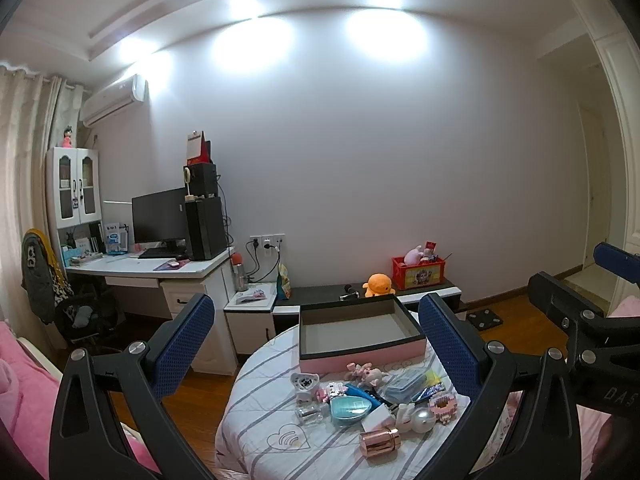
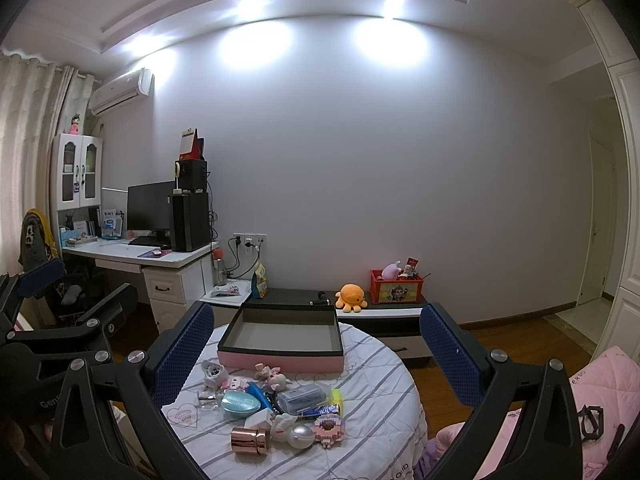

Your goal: Organize rigid objects

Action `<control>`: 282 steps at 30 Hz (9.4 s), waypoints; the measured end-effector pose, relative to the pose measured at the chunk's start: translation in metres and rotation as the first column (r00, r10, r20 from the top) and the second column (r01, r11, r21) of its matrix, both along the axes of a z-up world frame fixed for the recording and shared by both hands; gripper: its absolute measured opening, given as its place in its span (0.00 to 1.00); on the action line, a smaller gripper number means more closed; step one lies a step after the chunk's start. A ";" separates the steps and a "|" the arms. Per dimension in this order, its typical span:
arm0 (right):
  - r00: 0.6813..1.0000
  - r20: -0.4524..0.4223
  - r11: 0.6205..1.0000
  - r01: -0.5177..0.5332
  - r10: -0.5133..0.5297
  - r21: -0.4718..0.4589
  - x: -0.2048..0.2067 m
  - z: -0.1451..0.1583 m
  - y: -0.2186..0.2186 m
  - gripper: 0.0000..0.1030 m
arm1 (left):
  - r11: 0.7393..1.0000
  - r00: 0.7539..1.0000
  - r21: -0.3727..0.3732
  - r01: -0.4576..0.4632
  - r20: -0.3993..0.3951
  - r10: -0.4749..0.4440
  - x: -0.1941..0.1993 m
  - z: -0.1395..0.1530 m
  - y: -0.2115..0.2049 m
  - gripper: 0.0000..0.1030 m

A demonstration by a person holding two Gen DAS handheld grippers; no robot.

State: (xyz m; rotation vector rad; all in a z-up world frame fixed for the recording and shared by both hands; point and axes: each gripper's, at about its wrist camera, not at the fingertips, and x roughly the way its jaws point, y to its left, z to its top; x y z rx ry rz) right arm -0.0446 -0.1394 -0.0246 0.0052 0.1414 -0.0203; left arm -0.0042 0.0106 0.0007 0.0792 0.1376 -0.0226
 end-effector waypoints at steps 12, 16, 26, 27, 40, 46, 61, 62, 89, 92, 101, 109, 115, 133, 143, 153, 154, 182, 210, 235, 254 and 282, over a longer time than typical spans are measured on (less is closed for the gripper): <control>1.000 -0.013 1.000 0.004 -0.004 -0.002 0.003 -0.001 -0.001 1.00 | 1.000 1.000 0.006 0.001 -0.005 -0.001 0.000 -0.003 0.001 1.00; 1.000 -0.017 1.000 0.005 -0.005 -0.001 0.004 -0.002 -0.001 1.00 | 1.000 1.000 0.007 0.000 -0.005 0.000 0.000 -0.003 0.001 1.00; 1.000 -0.027 1.000 0.010 -0.010 -0.005 0.007 -0.005 -0.002 1.00 | 1.000 1.000 0.008 0.006 -0.014 -0.006 0.001 -0.007 0.001 1.00; 0.999 -0.031 1.000 0.011 -0.011 -0.006 0.008 -0.006 -0.002 1.00 | 1.000 1.000 0.011 0.007 -0.016 -0.007 0.002 -0.010 0.000 1.00; 0.973 -0.227 0.999 0.031 -0.032 -0.007 0.065 -0.094 -0.030 1.00 | 0.999 0.975 0.031 -0.028 -0.220 0.034 0.059 -0.108 0.024 1.00; 0.930 -0.361 0.997 0.072 -0.068 -0.004 0.091 -0.162 -0.058 1.00 | 0.998 0.921 -0.001 0.070 -0.385 -0.065 0.080 -0.172 -0.001 1.00; 0.874 -0.485 0.995 0.010 0.040 0.099 0.130 -0.230 -0.093 1.00 | 0.998 0.817 -0.058 0.034 -0.574 -0.061 0.133 -0.242 -0.041 1.00; 0.873 -0.486 0.995 0.002 0.049 0.103 0.132 -0.231 -0.092 1.00 | 0.998 0.810 -0.057 0.040 -0.583 -0.066 0.135 -0.245 -0.040 1.00; 0.794 -0.599 0.995 -0.090 0.098 0.043 0.209 -0.253 -0.051 1.00 | 0.993 0.789 -0.064 0.096 -0.603 -0.115 0.150 -0.253 0.001 0.54; 0.795 -0.593 0.991 -0.119 0.130 0.059 0.214 -0.253 -0.049 0.85 | 0.993 0.789 -0.065 0.098 -0.604 -0.117 0.151 -0.251 0.002 0.54; 0.803 -0.565 0.982 -0.150 0.191 0.117 0.204 -0.247 -0.050 0.50 | 0.989 0.801 -0.076 0.125 -0.581 -0.146 0.149 -0.239 0.001 0.54; 0.839 -0.512 0.982 -0.138 0.186 0.130 0.199 -0.222 -0.059 0.50 | 0.982 0.823 -0.080 0.174 -0.536 -0.189 0.160 -0.211 -0.007 0.54; 0.859 -0.463 0.976 -0.189 0.218 0.108 0.223 -0.183 -0.051 0.50 | 0.972 0.843 -0.071 0.223 -0.486 -0.229 0.193 -0.175 -0.014 0.54; 0.691 -0.660 0.953 -0.262 0.294 0.150 0.460 -0.190 -0.003 0.50 | 0.981 0.700 -0.039 0.189 -0.695 -0.163 0.433 -0.186 -0.016 0.54; 0.635 -0.720 0.959 -0.221 0.280 0.177 0.488 -0.213 -0.006 0.60 | 0.984 0.652 -0.016 0.179 -0.747 -0.130 0.462 -0.204 -0.013 0.76; 0.783 -0.578 0.972 -0.210 0.230 0.103 0.424 -0.156 -0.016 0.79 | 0.994 0.804 -0.013 0.111 -0.587 -0.098 0.388 -0.150 0.020 0.86; 0.801 -0.557 0.975 -0.209 0.218 0.082 0.412 -0.149 -0.016 0.79 | 0.995 0.824 -0.006 0.098 -0.560 -0.084 0.374 -0.143 0.023 0.89; 0.982 -0.182 0.998 -0.058 0.054 -0.022 0.112 -0.131 -0.016 1.00 | 0.999 0.981 -0.040 0.028 -0.190 -0.035 0.088 -0.124 0.038 1.00; 0.825 -0.534 0.982 -0.140 0.185 0.124 0.196 -0.252 0.015 0.99 | 0.997 0.893 0.009 0.083 -0.444 -0.070 0.128 -0.200 0.035 1.00; 0.843 -0.499 0.978 -0.143 0.201 0.153 0.174 -0.251 -0.061 0.68 | 0.986 0.742 -0.144 0.086 -0.651 -0.160 0.189 -0.251 -0.051 1.00; 0.853 -0.492 0.980 -0.106 0.175 0.166 0.181 -0.258 -0.059 0.68 | 0.979 0.759 -0.117 0.167 -0.618 -0.203 0.168 -0.243 -0.035 0.62; 0.914 -0.340 0.975 -0.205 0.220 0.080 0.275 -0.136 -0.011 0.68 | 0.968 0.860 -0.088 0.234 -0.446 -0.248 0.278 -0.130 -0.004 0.62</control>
